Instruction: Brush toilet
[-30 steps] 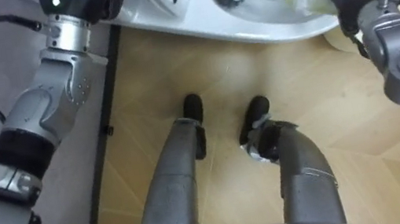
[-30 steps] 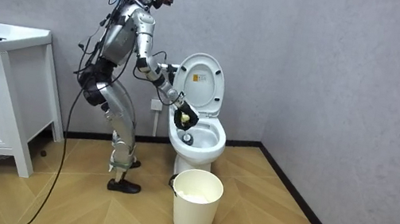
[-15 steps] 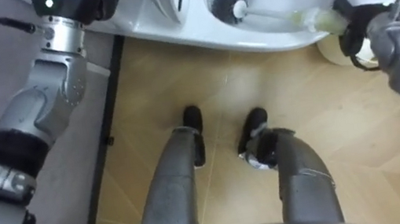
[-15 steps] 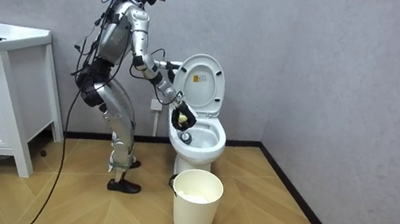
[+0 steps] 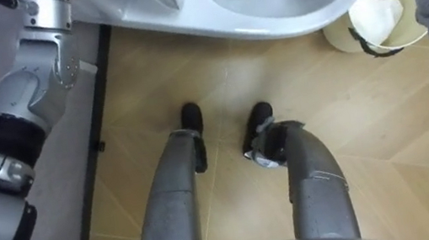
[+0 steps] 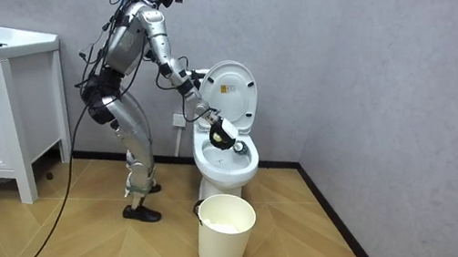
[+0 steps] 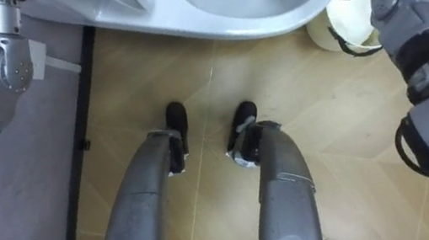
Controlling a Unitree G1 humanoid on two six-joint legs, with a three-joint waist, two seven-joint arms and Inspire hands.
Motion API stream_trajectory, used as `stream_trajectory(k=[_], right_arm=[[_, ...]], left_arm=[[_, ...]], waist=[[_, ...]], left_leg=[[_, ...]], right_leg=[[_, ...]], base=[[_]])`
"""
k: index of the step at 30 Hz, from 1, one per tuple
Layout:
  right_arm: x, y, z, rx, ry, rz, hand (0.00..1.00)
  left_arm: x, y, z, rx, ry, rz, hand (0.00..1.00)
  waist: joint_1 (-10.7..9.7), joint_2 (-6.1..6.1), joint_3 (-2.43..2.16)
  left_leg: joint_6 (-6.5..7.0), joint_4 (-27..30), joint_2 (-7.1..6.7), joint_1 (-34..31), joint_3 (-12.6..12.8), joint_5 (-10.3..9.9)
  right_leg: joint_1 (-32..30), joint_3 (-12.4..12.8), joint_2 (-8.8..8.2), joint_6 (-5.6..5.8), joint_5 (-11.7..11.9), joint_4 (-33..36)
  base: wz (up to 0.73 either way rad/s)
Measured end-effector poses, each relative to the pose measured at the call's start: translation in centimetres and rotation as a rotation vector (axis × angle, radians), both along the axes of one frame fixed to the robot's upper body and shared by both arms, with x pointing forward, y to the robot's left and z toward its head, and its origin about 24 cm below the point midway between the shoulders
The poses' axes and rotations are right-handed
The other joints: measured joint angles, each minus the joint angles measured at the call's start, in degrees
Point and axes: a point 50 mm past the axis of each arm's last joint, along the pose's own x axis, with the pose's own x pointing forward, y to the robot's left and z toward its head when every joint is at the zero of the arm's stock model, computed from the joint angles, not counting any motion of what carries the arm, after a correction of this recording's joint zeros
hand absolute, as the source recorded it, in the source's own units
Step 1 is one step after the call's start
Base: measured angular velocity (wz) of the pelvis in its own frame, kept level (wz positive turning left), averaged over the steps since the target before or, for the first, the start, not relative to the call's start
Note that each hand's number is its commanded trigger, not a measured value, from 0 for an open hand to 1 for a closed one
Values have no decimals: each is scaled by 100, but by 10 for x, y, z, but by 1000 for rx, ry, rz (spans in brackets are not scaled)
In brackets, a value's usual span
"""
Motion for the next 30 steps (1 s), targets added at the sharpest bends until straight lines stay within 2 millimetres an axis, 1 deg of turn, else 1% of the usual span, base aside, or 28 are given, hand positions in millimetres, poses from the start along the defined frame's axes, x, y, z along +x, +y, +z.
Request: stream_trajectory(k=[3,4,5,6,7,8,10,11,12,13,14,15,16,17,19,21,22,23,25,27,30], right_arm=[[-2,0,-4,-73,11,18,100],[-4,2,-8,-105,27,33,100],[-6,4,-14,-144,49,55,100],[-7,6,-17,-162,60,67,100],[-10,8,-23,-210,91,91,100],[-11,8,-26,-246,109,100,100],[-20,5,-38,-372,180,117,100],[-23,5,-42,-394,196,119,100],[-24,5,-43,-409,198,123,100],[-25,6,-43,-425,193,132,100],[-26,6,-42,-431,191,134,100],[-26,6,-43,-430,195,136,100],[-28,6,-46,-428,205,136,100],[-32,6,-51,-423,214,140,100],[-38,10,-57,-419,218,148,100],[-44,11,-63,-413,229,152,100],[-47,11,-66,-411,235,153,100],[-48,12,-67,-409,237,155,100],[-52,13,-72,-402,245,164,100],[-54,16,-72,-397,236,180,100],[-59,17,-78,-387,252,180,100]], left_arm=[[0,0,0,7,8,8,0],[1,-2,-1,11,22,3,0],[1,-6,-3,12,38,-8,0],[1,-8,-4,10,44,-13,0],[1,-13,-6,-2,54,-22,0],[2,-15,-7,-7,60,-27,0],[2,-21,-9,-20,78,-48,0],[2,-23,-10,-20,83,-53,0],[2,-23,-10,-19,87,-55,0],[2,-23,-10,-19,89,-57,0],[2,-23,-10,-22,90,-58,0],[2,-23,-10,-24,92,-59,0],[1,-23,-11,-25,97,-61,0],[0,-23,-13,-25,104,-62,0],[-3,-20,-18,-24,118,-58,0],[-5,-19,-23,-25,131,-59,0],[-6,-19,-24,-25,134,-60,0],[-6,-19,-24,-25,134,-61,0],[-6,-19,-24,-33,130,-67,0],[-7,-18,-25,-42,131,-66,0],[-9,-16,-28,-48,142,-70,0]], waist=[[123,18,8],[173,42,12],[242,103,11],[292,117,13],[402,157,25],[445,186,21],[565,320,18],[592,386,12],[610,421,10],[627,480,1],[630,527,-15],[644,536,-17],[664,552,-22],[669,598,-43],[686,643,-70],[666,683,-96],[644,715,-118],[637,719,-121],[560,728,-127],[500,728,-127],[415,725,-128]], left_leg=[[-6,42,19,11,-29,-42],[-5,38,20,27,-48,-45],[-4,41,29,34,-80,-55],[-3,34,35,46,-77,-59],[0,36,45,69,-65,-77],[4,35,42,71,-65,-81],[12,22,19,73,-78,-99],[-4,27,22,65,-79,-124],[0,37,26,63,-77,-131],[5,48,31,62,-77,-143],[4,38,35,76,-64,-148],[1,27,40,95,-52,-151],[-8,20,57,136,-37,-165],[-19,31,81,155,-53,-187],[-44,27,124,188,-63,-218],[-58,9,132,222,-61,-235],[-64,1,147,225,-62,-239],[-65,-8,155,232,-61,-239],[-74,-34,192,256,-62,-245],[-79,-51,199,262,-56,-248],[-79,-92,228,312,-15,-251]], right_leg=[[51,-36,30,3,-12,-39],[86,-59,35,18,-23,-59],[137,-95,54,21,-25,-107],[149,-97,59,24,-23,-125],[180,-145,43,31,-27,-139],[181,-143,41,39,-34,-137],[182,-144,30,88,-69,-140],[180,-143,45,88,-68,-154],[181,-144,47,88,-68,-159],[180,-133,53,86,-66,-163],[181,-119,56,77,-65,-164],[189,-110,56,65,-63,-164],[217,-103,66,31,-56,-163],[267,-138,88,16,-66,-185],[327,-154,139,1,-77,-246],[362,-160,145,-7,-109,-247],[376,-174,160,-10,-115,-265],[386,-176,169,-12,-113,-279],[439,-201,211,-18,-112,-338],[444,-202,216,-17,-117,-358],[491,-199,237,-28,-102,-428]], base=[[-1],[8],[6],[-3],[-6],[0],[5],[0],[-10],[-10],[-9],[-5],[0],[0],[-2],[2],[0],[0],[2],[2],[-4]])
